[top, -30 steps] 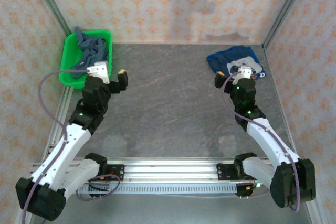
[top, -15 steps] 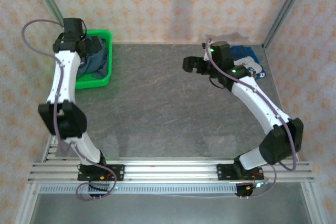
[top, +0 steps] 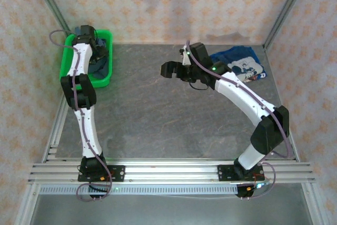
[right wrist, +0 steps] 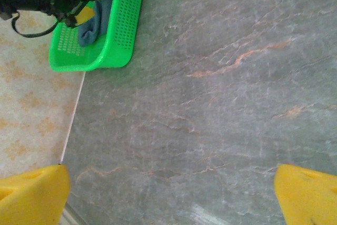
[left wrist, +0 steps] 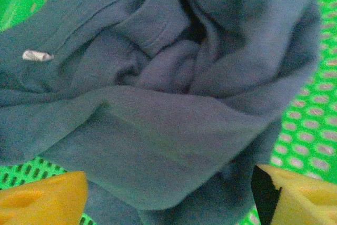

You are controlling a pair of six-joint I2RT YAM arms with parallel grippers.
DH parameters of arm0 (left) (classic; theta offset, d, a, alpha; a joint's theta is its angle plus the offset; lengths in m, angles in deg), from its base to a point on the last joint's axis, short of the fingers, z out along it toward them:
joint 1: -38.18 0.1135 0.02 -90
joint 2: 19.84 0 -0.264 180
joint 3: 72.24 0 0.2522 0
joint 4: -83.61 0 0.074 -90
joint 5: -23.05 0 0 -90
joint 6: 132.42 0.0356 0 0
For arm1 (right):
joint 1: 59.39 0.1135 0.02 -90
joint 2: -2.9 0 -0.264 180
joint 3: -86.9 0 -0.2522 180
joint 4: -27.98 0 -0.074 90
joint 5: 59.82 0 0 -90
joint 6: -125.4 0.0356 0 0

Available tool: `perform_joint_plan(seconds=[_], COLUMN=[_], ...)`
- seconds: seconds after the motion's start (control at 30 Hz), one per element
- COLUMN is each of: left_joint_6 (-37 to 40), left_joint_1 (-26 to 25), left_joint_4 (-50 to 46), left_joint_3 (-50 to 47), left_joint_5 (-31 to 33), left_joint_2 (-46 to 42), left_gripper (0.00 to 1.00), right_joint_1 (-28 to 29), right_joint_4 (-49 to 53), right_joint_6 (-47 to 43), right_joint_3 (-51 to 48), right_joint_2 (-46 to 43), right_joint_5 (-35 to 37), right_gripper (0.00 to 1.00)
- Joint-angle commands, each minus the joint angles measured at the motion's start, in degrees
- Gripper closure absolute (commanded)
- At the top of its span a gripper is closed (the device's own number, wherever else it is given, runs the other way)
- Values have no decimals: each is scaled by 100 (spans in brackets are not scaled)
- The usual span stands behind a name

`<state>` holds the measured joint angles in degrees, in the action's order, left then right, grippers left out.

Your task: Fold and stack the t-shirts

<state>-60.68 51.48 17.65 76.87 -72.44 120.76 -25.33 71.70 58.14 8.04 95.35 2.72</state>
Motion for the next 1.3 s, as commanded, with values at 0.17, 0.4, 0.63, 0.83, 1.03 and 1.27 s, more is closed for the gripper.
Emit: perform_joint_plan(seconds=[0.17,0.4,0.63,0.83,1.03,1.27], left_joint_6=[-522,-854,-869,-992,-1948,-2862], left_joint_1=[272,368,345,168,-437,-1911], left_joint_4=[140,7,478,726,1547,2533], left_joint_3=[310,1246,1297,1634,2077,2587], left_joint_5=[171,-710,-1123,-1578,-2513,-2808], left_joint_2=[307,909,-322,-1573,-2263,-2318], left_gripper=[31,90,100,100,100,100], right_joint_1=[75,92,92,68,-316,-962], right_joint_4=[-66,-95,-258,-613,-1317,-1422], right_joint_6=[419,493,399,355,844,937], right_joint_3=[-206,-209,-231,-219,-465,-584], right_joint_2=[-247,-454,-526,-376,-374,-666], right_joint_5=[40,313,654,721,753,1036], right_gripper=[1,1,1,1,1,1])
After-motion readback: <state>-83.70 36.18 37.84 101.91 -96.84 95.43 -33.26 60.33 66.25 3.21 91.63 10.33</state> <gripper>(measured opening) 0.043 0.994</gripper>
